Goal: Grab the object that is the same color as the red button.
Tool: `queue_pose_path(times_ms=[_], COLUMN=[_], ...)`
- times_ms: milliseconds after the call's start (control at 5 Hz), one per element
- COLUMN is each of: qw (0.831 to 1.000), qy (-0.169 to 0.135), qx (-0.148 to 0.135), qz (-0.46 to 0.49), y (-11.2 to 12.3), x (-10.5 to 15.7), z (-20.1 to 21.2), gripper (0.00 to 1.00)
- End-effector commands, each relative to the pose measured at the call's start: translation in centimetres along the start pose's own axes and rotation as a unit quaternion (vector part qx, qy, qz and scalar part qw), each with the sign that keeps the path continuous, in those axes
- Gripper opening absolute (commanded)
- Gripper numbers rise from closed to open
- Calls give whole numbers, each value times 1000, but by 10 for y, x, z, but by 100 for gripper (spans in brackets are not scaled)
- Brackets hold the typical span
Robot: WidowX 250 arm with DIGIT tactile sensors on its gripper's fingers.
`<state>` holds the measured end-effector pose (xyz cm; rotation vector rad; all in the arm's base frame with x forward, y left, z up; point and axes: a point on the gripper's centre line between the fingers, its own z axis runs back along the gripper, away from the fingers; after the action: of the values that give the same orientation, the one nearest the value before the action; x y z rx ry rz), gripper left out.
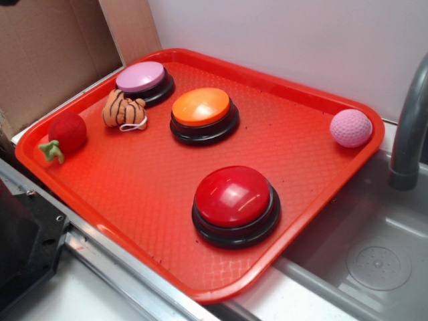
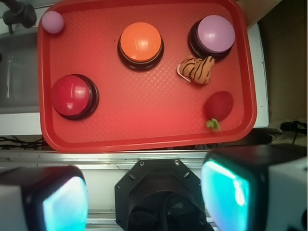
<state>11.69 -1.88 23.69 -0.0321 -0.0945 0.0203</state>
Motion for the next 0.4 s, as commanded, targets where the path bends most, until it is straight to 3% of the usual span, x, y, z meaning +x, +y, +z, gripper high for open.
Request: queue_pose_path(times_ms=[0,200], qw=[1000,997], qy=[0,-10], qx=[0,6], qz=[0,72], y=[0,21], x=[0,5], z=[0,-16], gripper=[100,100])
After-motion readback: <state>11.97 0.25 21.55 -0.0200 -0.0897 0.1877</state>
